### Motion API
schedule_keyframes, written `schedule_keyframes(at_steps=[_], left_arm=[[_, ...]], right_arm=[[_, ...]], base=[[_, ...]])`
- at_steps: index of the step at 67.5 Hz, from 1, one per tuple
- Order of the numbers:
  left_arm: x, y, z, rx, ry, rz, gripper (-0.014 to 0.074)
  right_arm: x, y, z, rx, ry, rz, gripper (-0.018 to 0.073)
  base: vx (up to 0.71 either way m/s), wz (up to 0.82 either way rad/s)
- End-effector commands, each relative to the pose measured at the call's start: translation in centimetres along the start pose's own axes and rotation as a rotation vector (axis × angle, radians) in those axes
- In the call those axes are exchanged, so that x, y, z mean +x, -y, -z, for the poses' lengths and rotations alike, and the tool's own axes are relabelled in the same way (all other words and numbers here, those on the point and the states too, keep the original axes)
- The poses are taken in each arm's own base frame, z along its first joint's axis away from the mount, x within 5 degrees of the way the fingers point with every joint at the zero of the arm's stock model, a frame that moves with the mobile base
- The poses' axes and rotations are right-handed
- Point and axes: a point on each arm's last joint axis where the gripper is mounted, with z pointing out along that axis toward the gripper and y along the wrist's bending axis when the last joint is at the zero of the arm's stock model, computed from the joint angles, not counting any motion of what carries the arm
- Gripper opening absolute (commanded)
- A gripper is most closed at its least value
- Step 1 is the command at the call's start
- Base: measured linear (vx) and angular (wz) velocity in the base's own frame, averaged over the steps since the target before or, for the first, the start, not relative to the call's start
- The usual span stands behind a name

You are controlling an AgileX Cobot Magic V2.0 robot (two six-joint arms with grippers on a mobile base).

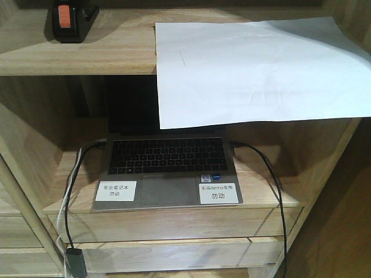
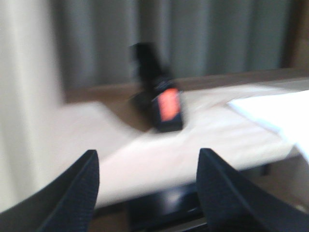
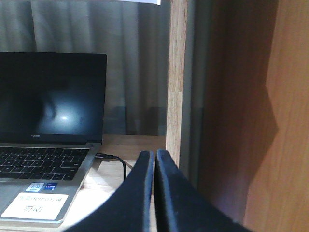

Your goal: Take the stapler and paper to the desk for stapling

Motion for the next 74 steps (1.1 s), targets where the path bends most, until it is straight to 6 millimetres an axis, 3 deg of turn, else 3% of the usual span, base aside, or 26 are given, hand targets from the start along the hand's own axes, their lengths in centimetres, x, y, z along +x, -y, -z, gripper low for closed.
schedule_keyframes(at_steps=[1,15,30,44,61,74], left_arm=[[-2.9,0.5,-1.1,0.033,0.086,-0.023,0.0433],[-5.8,1.2,-5.0,0.057,0.084,-0.034,0.045],[-8.9,1.5,-9.5,0.055,0.04,-0.017,0.0536],[-9.8,1.6,-14.1,0.042,-0.11,-0.001,0.0546],[-11.1,1.0,-16.4,-0.048,-0.137,0.082,0.0546],[-10.3,1.0,-18.0,-0.067,-0.215,0.077,0.0546]], right_arm=[[0.1,0.0,0.0,0.001,0.054,0.012,-0.0009],[0.1,0.0,0.0,0.001,0.054,0.012,-0.0009],[0.1,0.0,0.0,0.001,0.054,0.012,-0.0009],[0.1,0.0,0.0,0.001,0.054,0.012,-0.0009],[0.1,0.0,0.0,0.001,0.054,0.012,-0.0009],[0.1,0.0,0.0,0.001,0.054,0.012,-0.0009]], base=[[0.0,0.0],[0.0,0.0],[0.0,0.0],[0.0,0.0],[0.0,0.0],[0.0,0.0]])
